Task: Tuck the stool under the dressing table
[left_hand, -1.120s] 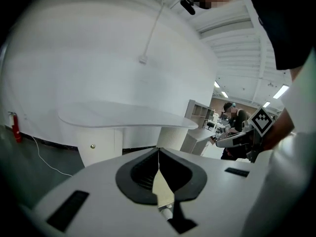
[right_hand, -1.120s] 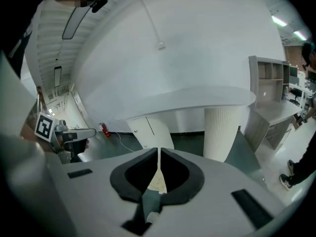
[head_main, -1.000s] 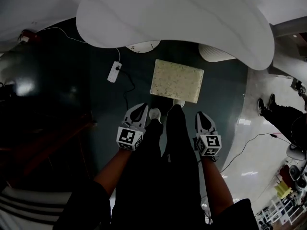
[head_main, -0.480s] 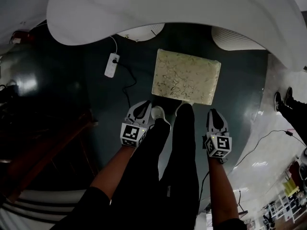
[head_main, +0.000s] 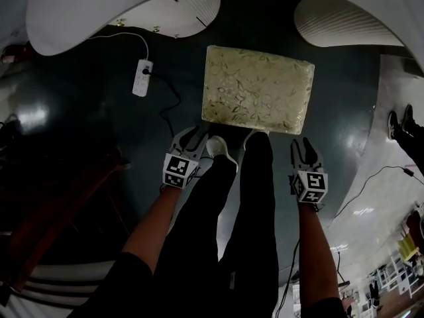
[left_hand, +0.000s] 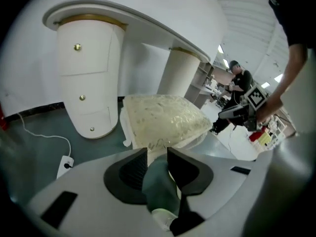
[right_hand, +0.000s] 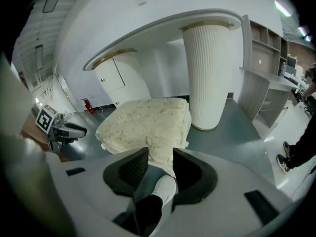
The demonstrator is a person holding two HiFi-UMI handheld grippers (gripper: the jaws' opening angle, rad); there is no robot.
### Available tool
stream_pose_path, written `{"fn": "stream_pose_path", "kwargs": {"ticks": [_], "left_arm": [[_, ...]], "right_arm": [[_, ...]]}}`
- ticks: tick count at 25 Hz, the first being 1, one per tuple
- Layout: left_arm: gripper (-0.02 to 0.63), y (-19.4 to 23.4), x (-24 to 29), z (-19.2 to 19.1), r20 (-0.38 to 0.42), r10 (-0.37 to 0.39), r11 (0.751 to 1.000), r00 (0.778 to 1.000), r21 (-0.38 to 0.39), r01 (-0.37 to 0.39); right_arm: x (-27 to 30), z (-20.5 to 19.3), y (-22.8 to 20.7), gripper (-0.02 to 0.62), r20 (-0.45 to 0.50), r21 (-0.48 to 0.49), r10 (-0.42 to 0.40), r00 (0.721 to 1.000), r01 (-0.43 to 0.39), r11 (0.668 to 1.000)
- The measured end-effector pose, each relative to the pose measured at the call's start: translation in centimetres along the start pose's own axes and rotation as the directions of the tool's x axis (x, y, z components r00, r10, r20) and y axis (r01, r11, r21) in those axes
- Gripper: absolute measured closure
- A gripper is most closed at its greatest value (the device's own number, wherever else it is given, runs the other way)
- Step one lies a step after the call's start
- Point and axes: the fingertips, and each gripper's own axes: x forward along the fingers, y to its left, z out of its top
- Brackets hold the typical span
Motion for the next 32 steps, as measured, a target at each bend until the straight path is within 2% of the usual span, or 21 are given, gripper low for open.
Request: {"fn": "stream_pose_path", "kwargs": {"ticks": [2, 3, 7, 13, 17, 23, 28, 32], "left_arm": [[0.479, -0.8, 1.2, -1.3, -0.037, -0.024, 0.998, 0.999, 0.060, 0.027], [0.473, -0.9, 1.7, -1.7, -0.042, -0.023, 0.998, 0.999, 0.062, 0.026], [0.456, 0.6, 3.1, -2.8, -0.041, 0.031, 0.999, 0.999, 0.028, -0.029], [0.456, 2.1, 4.7, -2.9, -0.057, 0.058, 0.998, 0.997, 0.019, -0.057], [0.456, 2.6, 5.3, -3.1, -0.079, 0.066, 0.997, 0.995, 0.050, -0.062], [0.456, 2.9, 5.8, -2.7, -0.088, 0.070, 0.996, 0.994, 0.053, -0.065], [0.456, 2.9, 6.0, -2.6, -0.079, 0.086, 0.996, 0.993, 0.031, -0.083], [0.456, 2.7, 5.8, -2.6, -0.095, 0.099, 0.995, 0.991, 0.000, -0.099]], "right_arm": [[0.8, -1.7, -1.0, 0.439, -0.041, -0.017, -0.001, 0.999, 0.001, 1.000], [1.3, -2.3, -1.4, 0.431, -0.057, -0.026, -0.001, 0.998, -0.001, 1.000], [2.9, -3.2, -2.0, 0.414, -0.082, -0.059, 0.014, 0.997, -0.018, 0.998], [4.5, -4.4, -1.7, 0.413, -0.122, -0.084, 0.032, 0.992, -0.042, 0.996], [5.0, -4.5, -1.8, 0.413, -0.133, -0.139, -0.001, 0.991, -0.017, 0.990], [5.0, -4.7, -2.0, 0.413, -0.138, -0.195, -0.026, 0.990, -0.001, 0.981], [5.3, -4.8, -2.1, 0.413, -0.145, -0.195, -0.044, 0.988, 0.015, 0.981], [5.4, -4.6, -2.5, 0.407, -0.156, -0.140, -0.049, 0.987, 0.027, 0.990]]}}
